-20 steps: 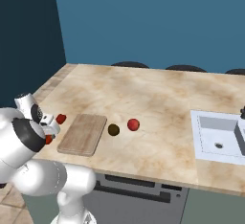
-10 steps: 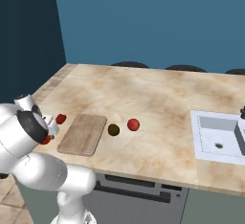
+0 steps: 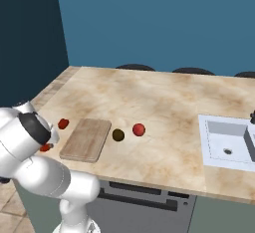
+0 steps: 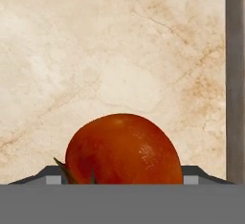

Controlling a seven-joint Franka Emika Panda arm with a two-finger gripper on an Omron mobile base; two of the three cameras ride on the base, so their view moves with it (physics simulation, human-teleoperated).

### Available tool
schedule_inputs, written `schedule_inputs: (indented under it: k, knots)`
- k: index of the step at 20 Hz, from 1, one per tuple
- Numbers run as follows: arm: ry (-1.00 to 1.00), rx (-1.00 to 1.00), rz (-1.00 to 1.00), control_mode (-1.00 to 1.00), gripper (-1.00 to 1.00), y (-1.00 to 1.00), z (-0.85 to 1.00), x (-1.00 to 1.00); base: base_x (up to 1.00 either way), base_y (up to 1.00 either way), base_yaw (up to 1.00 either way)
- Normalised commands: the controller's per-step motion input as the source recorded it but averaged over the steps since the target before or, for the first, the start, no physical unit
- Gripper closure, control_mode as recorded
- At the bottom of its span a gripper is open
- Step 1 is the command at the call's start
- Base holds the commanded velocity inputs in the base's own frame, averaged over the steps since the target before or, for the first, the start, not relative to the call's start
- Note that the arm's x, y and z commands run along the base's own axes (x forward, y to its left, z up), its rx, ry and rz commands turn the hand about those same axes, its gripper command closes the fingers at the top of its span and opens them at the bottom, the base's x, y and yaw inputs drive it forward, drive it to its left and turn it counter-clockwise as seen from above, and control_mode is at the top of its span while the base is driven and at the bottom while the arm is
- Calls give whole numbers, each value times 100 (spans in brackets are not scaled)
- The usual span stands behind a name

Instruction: Place the avocado, onion, tomato, and bell pepper on the cutting board.

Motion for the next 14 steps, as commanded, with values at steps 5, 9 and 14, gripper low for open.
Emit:
schedule_inputs:
  k: [5,9,14]
  knots:
    - [0,0,0,-100,100,2,-4,-2,0,0,0]
    - [-1,0,0,-100,100,0,7,0,0,0,0]
    - [-12,3,0,-100,100,-23,45,0,0,0,0]
